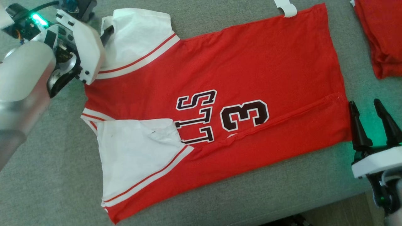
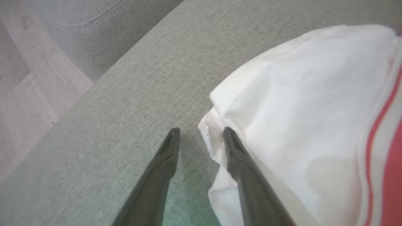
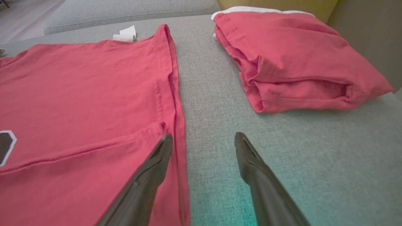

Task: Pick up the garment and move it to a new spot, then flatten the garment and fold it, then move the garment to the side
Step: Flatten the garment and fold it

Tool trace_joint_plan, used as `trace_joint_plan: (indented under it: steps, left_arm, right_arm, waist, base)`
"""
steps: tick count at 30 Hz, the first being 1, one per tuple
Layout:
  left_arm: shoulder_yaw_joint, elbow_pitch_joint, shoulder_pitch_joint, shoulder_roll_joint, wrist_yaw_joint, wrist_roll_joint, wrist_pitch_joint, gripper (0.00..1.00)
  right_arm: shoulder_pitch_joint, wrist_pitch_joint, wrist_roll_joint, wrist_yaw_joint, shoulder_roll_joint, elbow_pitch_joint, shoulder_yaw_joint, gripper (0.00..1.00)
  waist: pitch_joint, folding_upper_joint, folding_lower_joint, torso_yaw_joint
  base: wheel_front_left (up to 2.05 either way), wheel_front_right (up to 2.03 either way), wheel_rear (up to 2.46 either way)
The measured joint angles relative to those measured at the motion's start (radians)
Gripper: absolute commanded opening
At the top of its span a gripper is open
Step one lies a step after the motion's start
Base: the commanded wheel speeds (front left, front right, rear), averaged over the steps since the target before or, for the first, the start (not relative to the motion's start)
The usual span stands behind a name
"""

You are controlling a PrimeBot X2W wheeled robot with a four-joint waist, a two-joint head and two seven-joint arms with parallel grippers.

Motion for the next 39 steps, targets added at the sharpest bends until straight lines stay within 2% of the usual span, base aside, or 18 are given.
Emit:
trace_joint_plan:
  steps: [1, 3, 4, 11, 14, 17, 22, 26, 30, 34, 37, 38, 39]
  left_arm:
    - [-0.003, 0.0, -0.001, 0.0, -0.002, -0.005, -0.002, 0.65]
    - [-0.01, 0.001, -0.001, 0.0, -0.007, -0.019, -0.012, 0.33]
    - [-0.01, 0.001, -0.001, 0.0, -0.007, -0.019, -0.012, 0.0]
    - [-0.036, 0.033, -0.023, 0.001, -0.007, -0.026, -0.077, 0.0]
    - [-0.042, 0.063, -0.043, 0.0, -0.007, -0.012, -0.122, 0.0]
    - [-0.044, 0.083, -0.069, -0.002, -0.007, -0.007, -0.143, 0.0]
    - [-0.052, 0.102, -0.102, -0.027, -0.007, 0.002, -0.167, 0.0]
    - [-0.064, 0.109, -0.111, -0.044, -0.007, 0.003, -0.176, 0.0]
    - [-0.072, 0.11, -0.121, -0.052, -0.007, 0.003, -0.185, 0.0]
    - [-0.079, 0.109, -0.123, -0.056, -0.007, 0.003, -0.193, 0.0]
    - [-0.09, 0.11, -0.123, -0.057, -0.007, 0.001, -0.201, 0.0]
    - [-0.091, 0.111, -0.124, -0.057, -0.007, 0.001, -0.202, 0.0]
    - [-0.093, 0.113, -0.124, -0.058, -0.007, 0.001, -0.202, 0.0]
  right_arm:
    - [-0.005, -0.002, 0.0, 0.0, 0.0, 0.0, 0.001, 1.0]
    - [-0.01, -0.007, 0.0, 0.0, 0.0, 0.0, 0.002, 1.0]
    - [-0.01, -0.007, 0.0, 0.0, 0.0, 0.0, 0.002, 1.0]
    - [-0.016, -0.017, 0.0, 0.0, -0.002, 0.01, 0.002, 1.0]
    - [-0.088, 0.024, 0.016, 0.0, -0.035, -0.014, 0.03, 1.0]
    - [-0.215, 0.128, 0.068, 0.0, -0.071, -0.004, 0.085, 1.0]
    - [-0.462, 0.303, 0.125, 0.0, -0.119, 0.134, 0.175, 1.0]
    - [-0.603, 0.41, 0.166, 0.0, -0.12, 0.268, 0.223, 1.0]
    - [-0.677, 0.452, 0.187, 0.0, -0.114, 0.372, 0.257, 1.0]
    - [-0.724, 0.45, 0.204, 0.0, -0.105, 0.443, 0.288, 1.0]
    - [-0.75, 0.434, 0.211, 0.0, -0.104, 0.473, 0.324, 0.91]
    - [-0.758, 0.427, 0.216, 0.0, -0.103, 0.482, 0.334, 0.85]
    - [-0.765, 0.422, 0.22, 0.0, -0.102, 0.491, 0.345, 0.75]
  waist:
    - [0.001, 0.0, 0.0, -0.001]
    - [0.004, 0.0, 0.0, -0.005]
    - [0.004, 0.0, 0.0, -0.005]
    - [0.003, 0.0, 0.0001, -0.006]
    - [-0.01, 0.0, 0.0, 0.001]
    - [-0.016, 0.0, 0.0, 0.006]
    - [-0.015, 0.0, 0.0001, 0.025]
    - [-0.007, 0.0, 0.0001, 0.047]
    - [-0.001, 0.0, 0.0001, 0.07]
    - [0.004, 0.0, 0.0001, 0.087]
    - [0.008, 0.0, 0.0001, 0.096]
    - [0.009, 0.0, 0.0001, 0.098]
    - [0.01, 0.0, 0.0002, 0.1]
  base:
    - [0.0, 0.0, 0.0]
    - [0.0, 0.0, 0.0]
    - [0.0, 0.0, 0.0]
    - [0.0, 0.0, 0.0]
    - [0.0, 0.0, 0.0]
    - [0.0, 0.0, 0.0]
    - [0.0, 0.0, 0.0]
    - [0.0, 0.0, 0.0]
    - [0.0, 0.0, 0.0]
    - [0.0, 0.0, 0.0]
    - [0.0, 0.0, 0.0]
    - [0.0, 0.0, 0.0]
    - [0.0, 0.0, 0.0]
